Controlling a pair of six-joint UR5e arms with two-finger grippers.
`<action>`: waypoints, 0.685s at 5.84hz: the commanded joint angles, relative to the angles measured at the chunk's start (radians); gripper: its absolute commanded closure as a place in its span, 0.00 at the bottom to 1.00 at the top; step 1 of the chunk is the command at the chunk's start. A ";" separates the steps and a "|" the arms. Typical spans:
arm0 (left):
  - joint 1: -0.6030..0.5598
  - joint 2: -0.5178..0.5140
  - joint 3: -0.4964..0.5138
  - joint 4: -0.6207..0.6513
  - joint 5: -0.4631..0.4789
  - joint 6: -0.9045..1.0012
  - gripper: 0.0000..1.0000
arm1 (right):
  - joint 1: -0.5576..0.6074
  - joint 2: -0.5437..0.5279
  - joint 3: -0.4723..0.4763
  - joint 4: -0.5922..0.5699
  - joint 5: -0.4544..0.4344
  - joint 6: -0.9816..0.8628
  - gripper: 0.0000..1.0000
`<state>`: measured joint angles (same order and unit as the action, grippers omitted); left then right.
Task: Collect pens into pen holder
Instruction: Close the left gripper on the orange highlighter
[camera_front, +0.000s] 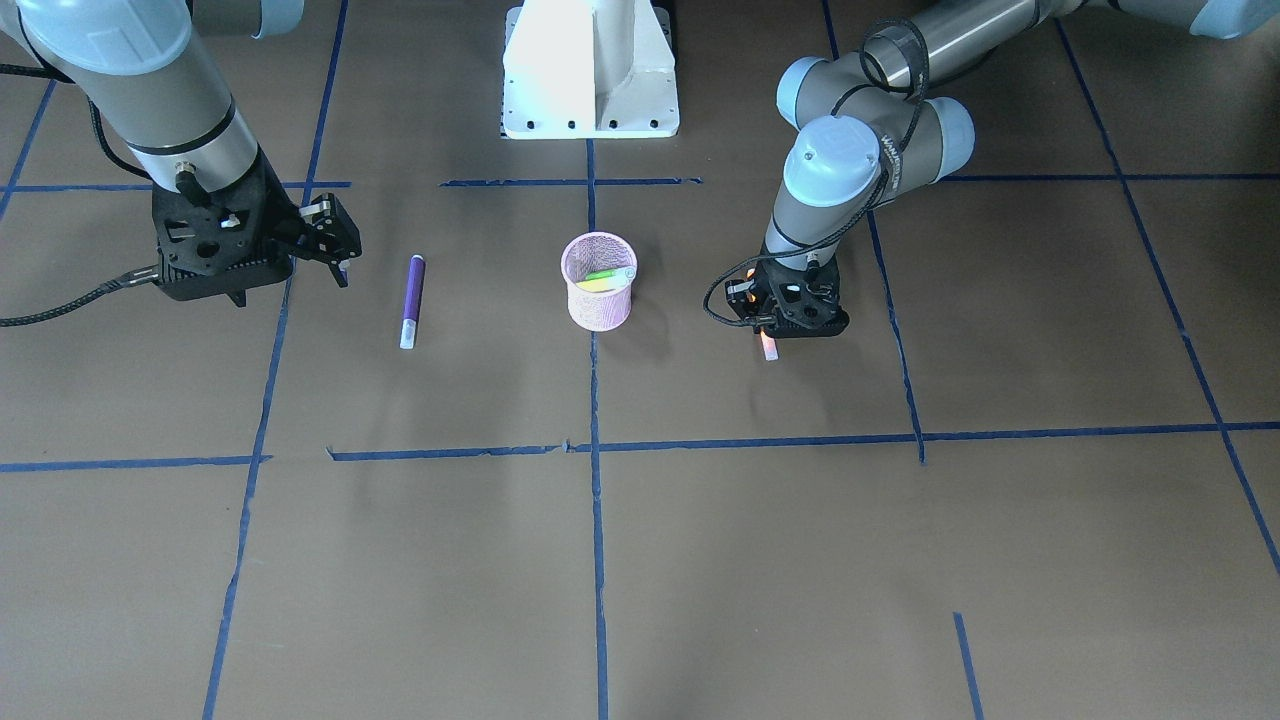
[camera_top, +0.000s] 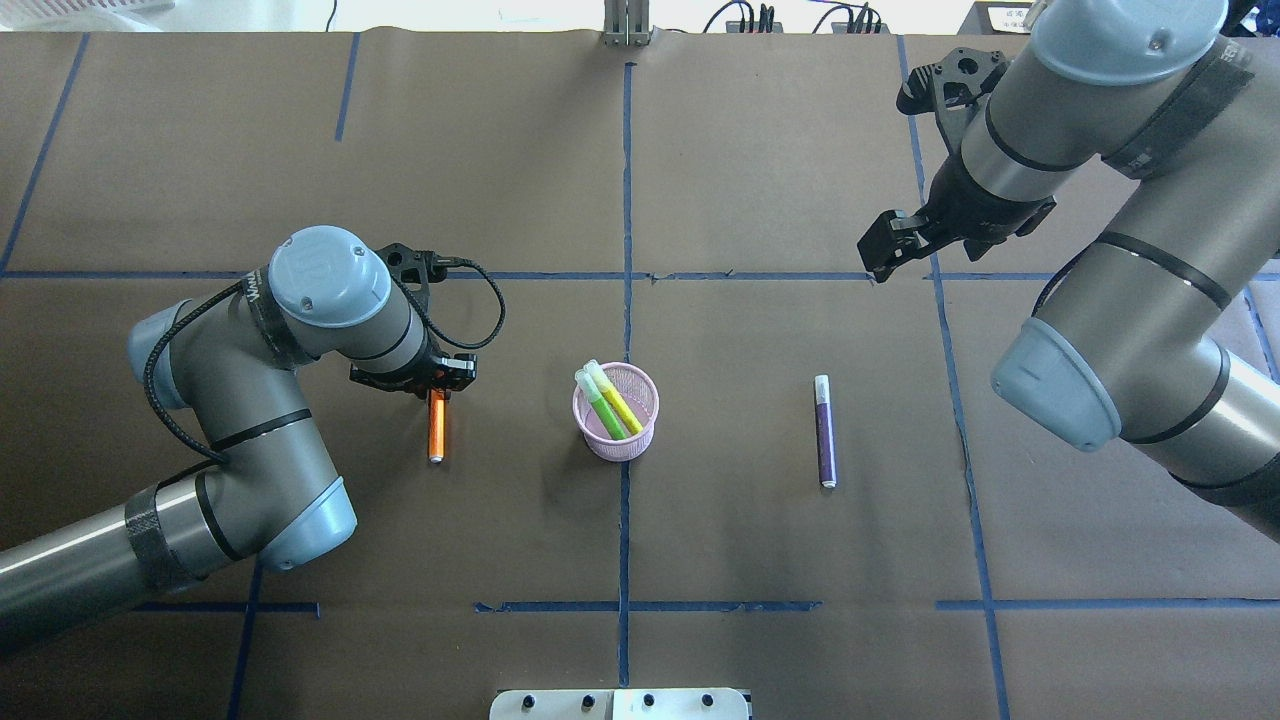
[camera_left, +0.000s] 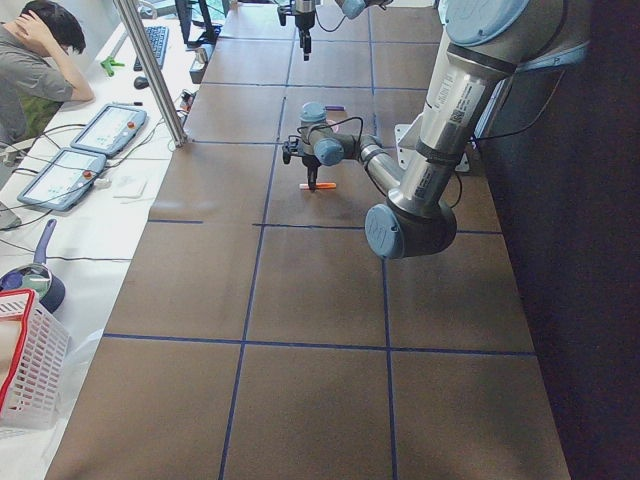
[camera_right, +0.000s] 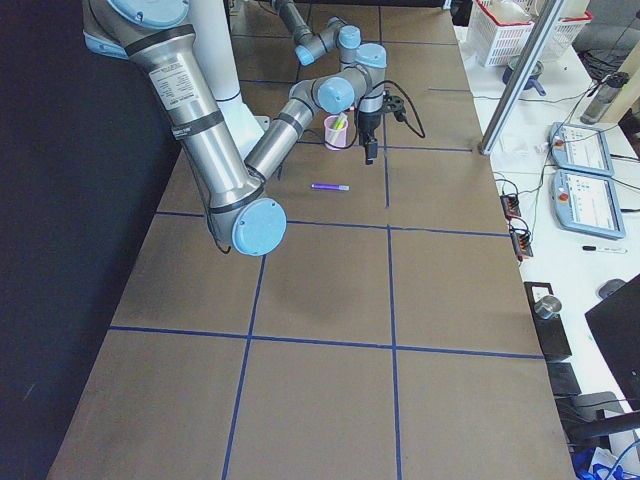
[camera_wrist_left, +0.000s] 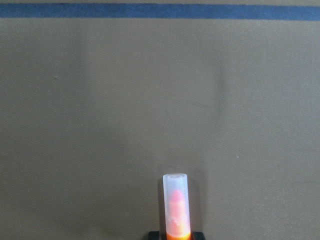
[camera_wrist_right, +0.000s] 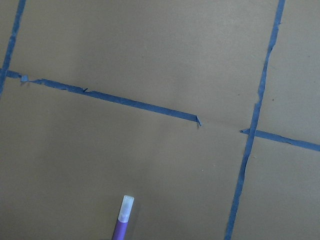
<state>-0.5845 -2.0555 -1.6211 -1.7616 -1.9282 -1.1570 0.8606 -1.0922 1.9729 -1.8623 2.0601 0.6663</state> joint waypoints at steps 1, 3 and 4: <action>0.000 0.000 0.003 -0.001 -0.001 0.000 0.97 | 0.000 0.000 0.000 -0.002 0.000 0.003 0.00; -0.008 -0.023 -0.038 0.008 0.003 -0.006 1.00 | -0.002 0.002 0.001 0.000 0.000 0.004 0.00; -0.018 -0.031 -0.098 -0.016 0.056 0.003 1.00 | -0.002 0.002 0.003 0.000 0.000 0.007 0.00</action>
<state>-0.5940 -2.0762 -1.6717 -1.7625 -1.9091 -1.1583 0.8591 -1.0910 1.9743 -1.8623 2.0601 0.6712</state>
